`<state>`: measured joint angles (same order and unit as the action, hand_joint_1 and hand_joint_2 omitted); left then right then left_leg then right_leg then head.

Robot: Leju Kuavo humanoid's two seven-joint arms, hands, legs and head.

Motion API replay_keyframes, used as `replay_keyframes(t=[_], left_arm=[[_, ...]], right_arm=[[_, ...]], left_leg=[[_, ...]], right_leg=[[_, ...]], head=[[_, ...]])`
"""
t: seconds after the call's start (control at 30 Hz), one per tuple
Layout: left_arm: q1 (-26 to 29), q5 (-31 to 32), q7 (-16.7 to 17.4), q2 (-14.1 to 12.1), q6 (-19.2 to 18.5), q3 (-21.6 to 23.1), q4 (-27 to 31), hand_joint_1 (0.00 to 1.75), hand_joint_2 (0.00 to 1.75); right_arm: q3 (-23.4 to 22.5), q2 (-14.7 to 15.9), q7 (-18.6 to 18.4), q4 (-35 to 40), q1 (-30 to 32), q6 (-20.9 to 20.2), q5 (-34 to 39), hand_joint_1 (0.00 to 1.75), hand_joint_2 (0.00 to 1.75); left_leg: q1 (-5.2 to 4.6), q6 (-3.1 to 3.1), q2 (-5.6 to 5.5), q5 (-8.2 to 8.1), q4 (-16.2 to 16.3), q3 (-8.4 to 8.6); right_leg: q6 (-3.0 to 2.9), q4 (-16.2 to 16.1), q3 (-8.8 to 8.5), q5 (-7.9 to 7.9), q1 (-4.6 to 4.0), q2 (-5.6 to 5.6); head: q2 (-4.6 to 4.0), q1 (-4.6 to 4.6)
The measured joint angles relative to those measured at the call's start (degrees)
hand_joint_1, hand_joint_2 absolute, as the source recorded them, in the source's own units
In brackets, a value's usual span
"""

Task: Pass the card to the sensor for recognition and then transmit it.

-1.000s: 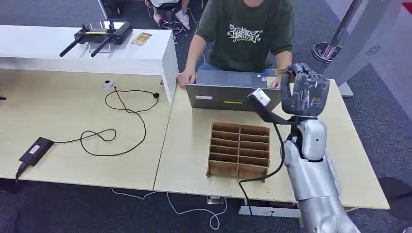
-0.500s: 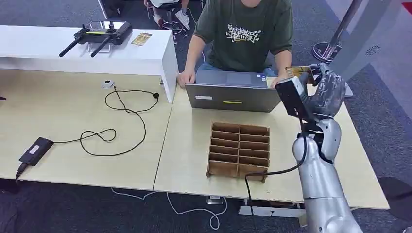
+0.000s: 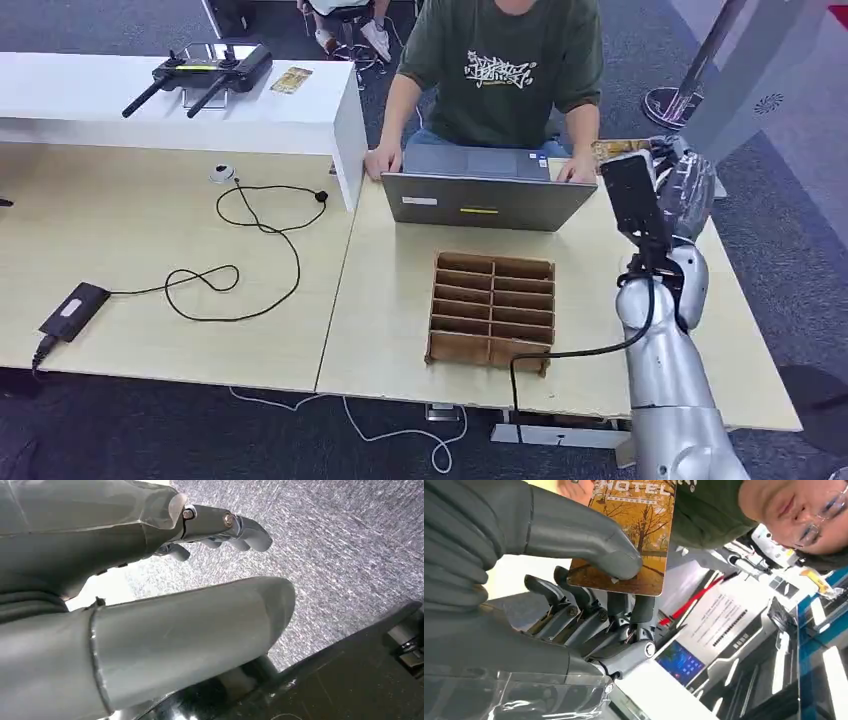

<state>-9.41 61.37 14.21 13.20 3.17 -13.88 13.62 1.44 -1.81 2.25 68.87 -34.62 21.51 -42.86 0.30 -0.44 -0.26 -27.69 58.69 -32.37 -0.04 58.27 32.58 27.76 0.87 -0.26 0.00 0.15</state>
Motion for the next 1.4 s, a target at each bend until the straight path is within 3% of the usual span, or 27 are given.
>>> replay_keyframes(t=[0.6,1.4], left_arm=[[-0.01,0.20,0.13,-0.09,-0.65,-0.09,0.02,0.00,0.00],[-0.04,1.36,0.31,-0.31,-1.20,-0.22,0.31,0.00,0.00]], right_arm=[[-1.88,0.00,-0.02,-0.31,-0.02,-1.88,4.15,1.75,1.75],[-8.00,1.92,0.13,-2.67,-0.01,-0.53,4.94,1.75,1.75]], left_leg=[[0.00,0.00,0.00,0.00,0.00,0.00],[0.00,0.00,-0.01,0.00,0.01,0.01]], right_leg=[[0.00,0.00,0.00,0.00,0.00,0.00],[0.00,-0.01,0.00,0.00,0.00,0.00]], head=[[0.00,0.00],[0.00,0.00]])
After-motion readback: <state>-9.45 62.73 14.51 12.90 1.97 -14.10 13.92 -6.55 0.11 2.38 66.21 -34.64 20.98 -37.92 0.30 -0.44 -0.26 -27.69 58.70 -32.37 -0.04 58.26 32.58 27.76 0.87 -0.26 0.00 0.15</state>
